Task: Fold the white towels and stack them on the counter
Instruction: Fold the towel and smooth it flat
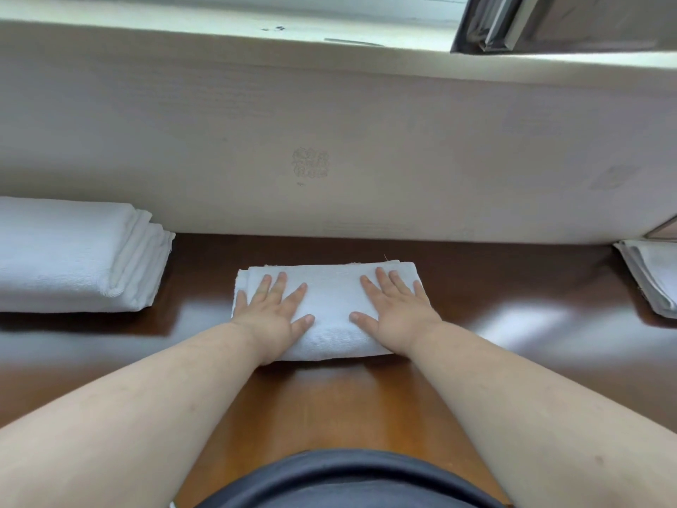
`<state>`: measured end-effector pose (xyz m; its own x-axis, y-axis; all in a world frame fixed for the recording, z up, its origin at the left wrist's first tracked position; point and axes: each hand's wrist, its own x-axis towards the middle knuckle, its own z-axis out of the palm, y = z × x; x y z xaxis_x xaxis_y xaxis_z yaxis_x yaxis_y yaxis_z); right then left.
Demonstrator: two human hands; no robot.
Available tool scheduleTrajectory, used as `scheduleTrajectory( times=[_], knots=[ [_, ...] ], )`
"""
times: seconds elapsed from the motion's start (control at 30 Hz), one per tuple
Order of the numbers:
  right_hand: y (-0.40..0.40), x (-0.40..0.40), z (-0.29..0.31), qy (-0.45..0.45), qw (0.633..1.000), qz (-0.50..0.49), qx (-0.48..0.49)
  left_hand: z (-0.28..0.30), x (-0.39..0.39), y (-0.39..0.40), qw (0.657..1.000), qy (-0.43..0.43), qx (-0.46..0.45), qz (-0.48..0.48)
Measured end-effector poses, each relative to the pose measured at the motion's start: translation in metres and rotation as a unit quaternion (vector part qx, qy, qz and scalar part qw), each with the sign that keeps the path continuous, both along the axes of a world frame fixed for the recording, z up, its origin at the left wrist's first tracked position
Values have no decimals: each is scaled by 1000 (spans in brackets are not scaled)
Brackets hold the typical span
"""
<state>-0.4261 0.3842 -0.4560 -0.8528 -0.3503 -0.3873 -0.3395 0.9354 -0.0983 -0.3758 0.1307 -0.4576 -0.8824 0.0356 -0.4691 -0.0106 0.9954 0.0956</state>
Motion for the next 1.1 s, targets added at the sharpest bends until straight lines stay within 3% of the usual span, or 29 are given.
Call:
scheduleTrajectory(
  times=[0.17, 0.3, 0.37, 0.4, 0.5, 0.6, 0.67, 0.8, 0.9, 1.1],
  knots=[
    [22, 0, -11, 4, 998, -17, -55, -7, 3, -15, 993, -4, 26, 113],
    [22, 2, -17, 12, 987, -99, -123, -8, 1, -17, 981, -19, 92, 171],
    [22, 2, -16, 17, 967, -176, -182, -9, 1, -14, 961, 0, 121, 247],
    [24, 2, -15, 15, 943, -237, -233, -10, 2, -13, 947, 15, 134, 293],
    [32, 1, -10, -33, 826, -405, -389, -10, 5, -13, 895, 69, 191, 396],
    [36, 0, -2, -89, 770, -498, -389, -8, 0, -17, 800, 45, 263, 538],
    [37, -3, 1, -140, 722, -549, -397, 0, 0, -20, 772, -16, 275, 573],
    [43, -1, 9, -271, 609, -583, -464, 3, 8, -25, 703, -78, 387, 591],
    [53, 5, 12, -326, 561, -574, -500, 5, 17, -25, 698, -102, 415, 575],
    [66, 19, 37, -339, 546, -540, -543, 36, 27, -19, 700, -88, 444, 552]
  ],
)
